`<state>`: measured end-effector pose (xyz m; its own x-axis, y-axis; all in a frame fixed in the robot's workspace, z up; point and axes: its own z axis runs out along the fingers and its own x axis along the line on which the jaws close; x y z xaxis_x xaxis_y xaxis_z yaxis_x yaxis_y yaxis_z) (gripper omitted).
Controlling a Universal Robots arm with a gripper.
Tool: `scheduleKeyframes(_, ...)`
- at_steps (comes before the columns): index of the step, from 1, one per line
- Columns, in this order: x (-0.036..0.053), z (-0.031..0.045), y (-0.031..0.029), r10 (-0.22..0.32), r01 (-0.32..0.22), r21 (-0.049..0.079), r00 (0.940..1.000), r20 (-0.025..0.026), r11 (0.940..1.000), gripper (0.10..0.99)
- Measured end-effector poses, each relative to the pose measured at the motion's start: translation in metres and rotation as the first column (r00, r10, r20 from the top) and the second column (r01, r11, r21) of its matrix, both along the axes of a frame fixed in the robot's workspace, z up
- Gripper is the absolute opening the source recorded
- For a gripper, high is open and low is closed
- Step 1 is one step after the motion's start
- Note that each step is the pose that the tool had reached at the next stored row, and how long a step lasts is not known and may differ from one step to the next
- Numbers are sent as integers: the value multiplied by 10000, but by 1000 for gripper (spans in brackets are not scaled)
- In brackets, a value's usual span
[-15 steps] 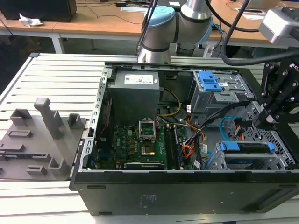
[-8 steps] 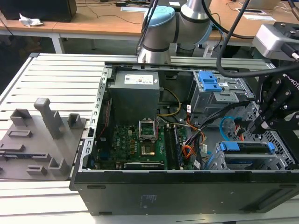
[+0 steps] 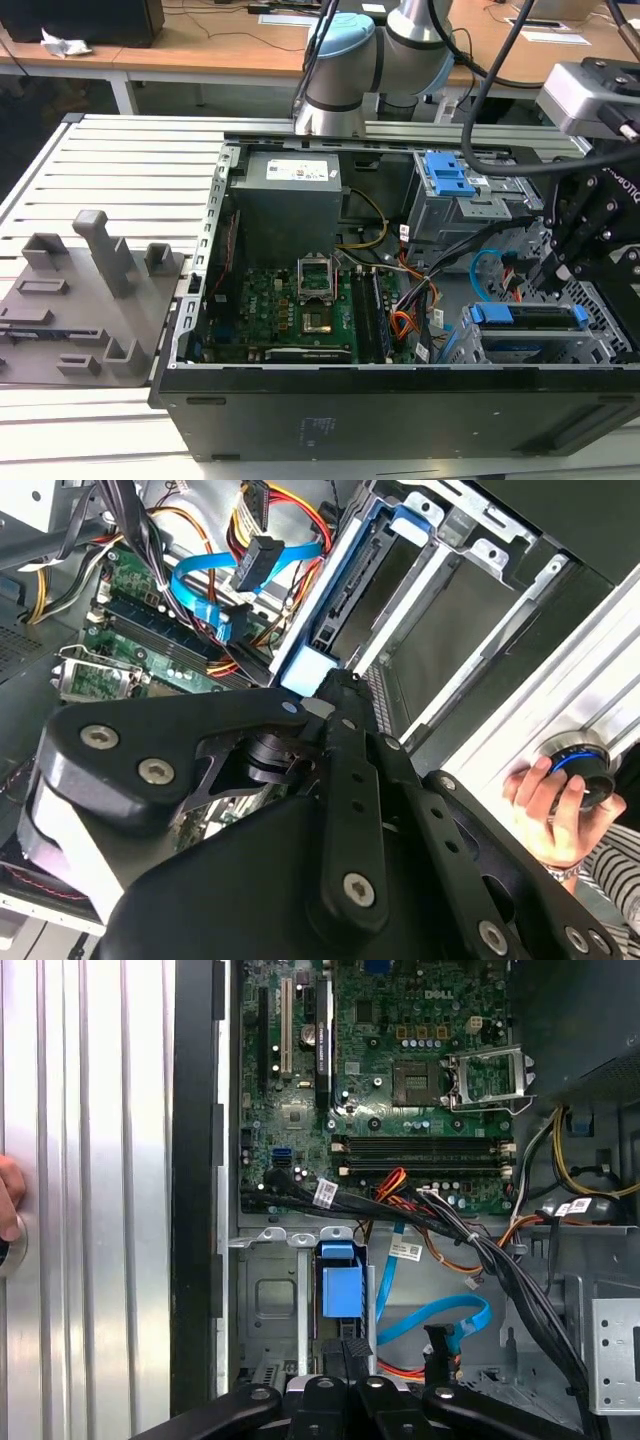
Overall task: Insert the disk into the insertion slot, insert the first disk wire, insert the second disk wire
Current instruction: 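Insert the disk into the insertion slot, then insert the first disk wire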
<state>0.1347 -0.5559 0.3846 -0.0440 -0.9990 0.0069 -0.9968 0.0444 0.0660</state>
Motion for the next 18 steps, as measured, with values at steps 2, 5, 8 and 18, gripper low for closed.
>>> scheduleKeyframes(2, 0, -8, 0, 1, -1, -1, 10000, 0, 10000, 106)
scheduleKeyframes(5, 0, -25, 0, 1, -1, 0, 10000, 0, 10000, 106)
scheduleKeyframes(8, 0, -58, 0, 1, -1, -1, 10000, 0, 10000, 106)
scheduleKeyframes(18, 0, -82, 0, 1, -1, -1, 10000, 0, 10000, 106)
